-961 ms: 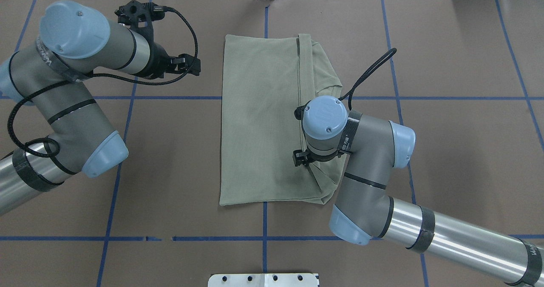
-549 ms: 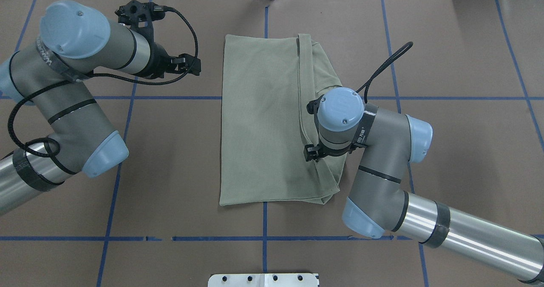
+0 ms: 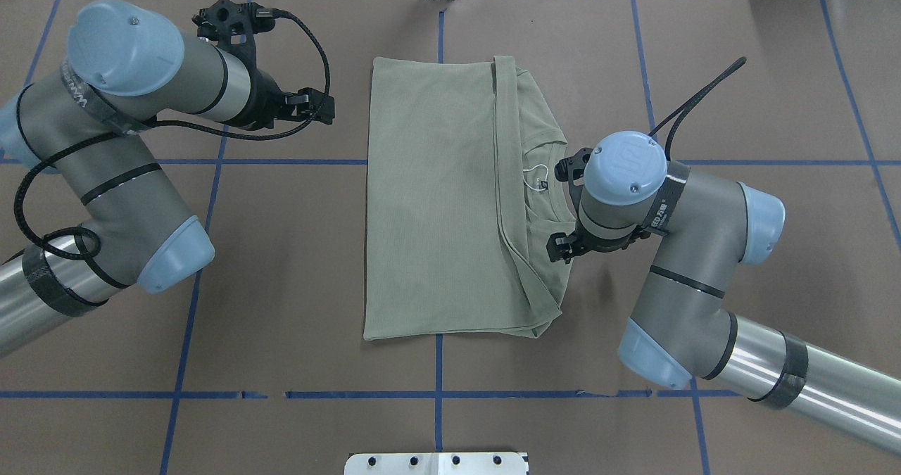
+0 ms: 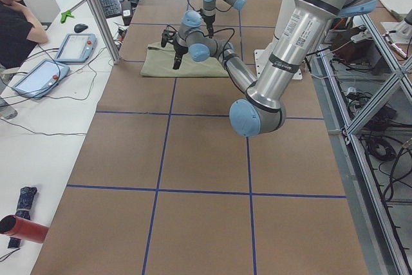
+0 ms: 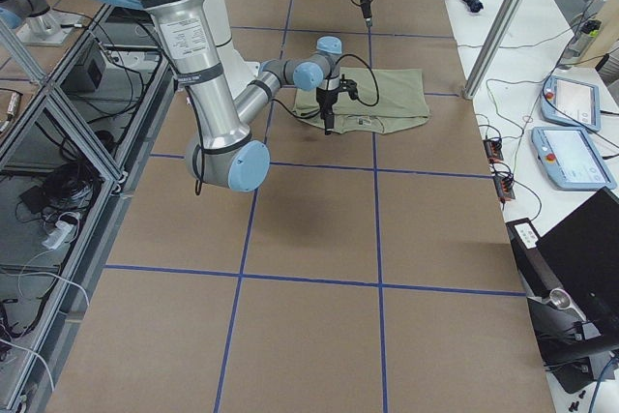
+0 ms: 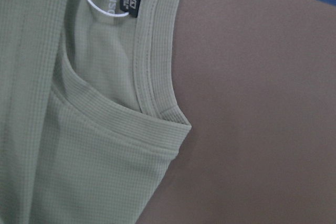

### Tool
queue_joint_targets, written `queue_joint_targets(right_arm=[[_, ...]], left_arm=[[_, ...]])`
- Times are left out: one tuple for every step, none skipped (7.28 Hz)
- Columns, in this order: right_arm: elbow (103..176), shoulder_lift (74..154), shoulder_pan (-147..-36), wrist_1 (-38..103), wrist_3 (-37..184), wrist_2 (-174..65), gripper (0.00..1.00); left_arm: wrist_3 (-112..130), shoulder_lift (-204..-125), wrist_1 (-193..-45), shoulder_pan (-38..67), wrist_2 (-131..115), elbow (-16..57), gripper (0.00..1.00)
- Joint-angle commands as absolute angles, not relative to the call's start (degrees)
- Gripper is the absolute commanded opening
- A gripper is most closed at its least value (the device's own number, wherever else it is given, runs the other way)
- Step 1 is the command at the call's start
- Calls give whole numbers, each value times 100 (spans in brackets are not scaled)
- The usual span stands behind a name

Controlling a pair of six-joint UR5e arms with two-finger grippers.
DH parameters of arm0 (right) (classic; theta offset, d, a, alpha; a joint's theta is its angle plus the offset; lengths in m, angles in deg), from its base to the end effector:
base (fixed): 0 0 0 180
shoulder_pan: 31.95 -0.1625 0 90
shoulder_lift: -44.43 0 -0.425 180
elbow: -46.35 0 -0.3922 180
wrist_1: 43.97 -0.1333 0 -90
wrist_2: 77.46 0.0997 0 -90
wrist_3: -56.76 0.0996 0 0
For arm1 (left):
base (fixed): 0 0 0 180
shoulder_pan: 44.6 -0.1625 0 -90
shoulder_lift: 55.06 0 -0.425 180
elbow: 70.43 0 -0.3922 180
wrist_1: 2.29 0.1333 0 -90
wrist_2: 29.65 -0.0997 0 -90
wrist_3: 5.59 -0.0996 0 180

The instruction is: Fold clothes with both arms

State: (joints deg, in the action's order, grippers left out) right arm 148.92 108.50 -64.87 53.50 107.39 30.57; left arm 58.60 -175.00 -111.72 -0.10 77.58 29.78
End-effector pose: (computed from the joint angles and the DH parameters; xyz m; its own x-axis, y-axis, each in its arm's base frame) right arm -0.4707 -0.4268 0.3303 0.7989 -0.2013 0.5667 0.1603 0.9795 0.1220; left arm 0.3869 -0.5257 0.2401 0.5373 0.0551 -0.8416 0.2814 0.9290 0.2404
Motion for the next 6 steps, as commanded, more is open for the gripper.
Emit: queue_joint_targets(right_arm=[[14457, 10108, -6553, 5534, 10730, 3170, 100], [14113, 9781, -6440, 5517, 10782, 3162, 100], [14100, 9752, -6334, 5491, 10783, 3153, 100], [14066, 9760, -6159, 5482, 10792, 2996, 100], [14022, 9769, -6062, 5482, 10792, 2907, 100], [13899, 9778, -6017, 5473, 10800, 2907, 100]], left_arm=[[5858, -17494, -11180, -12, 7758, 2977, 100], [5849, -17486, -11188, -12, 7758, 2968, 100], [5849, -17477, -11189, -12, 7758, 2968, 100], [5849, -17477, -11197, -12, 7758, 2968, 100], [5849, -17477, -11189, -12, 7758, 2977, 100], [5849, -17477, -11189, -12, 7758, 2977, 100]])
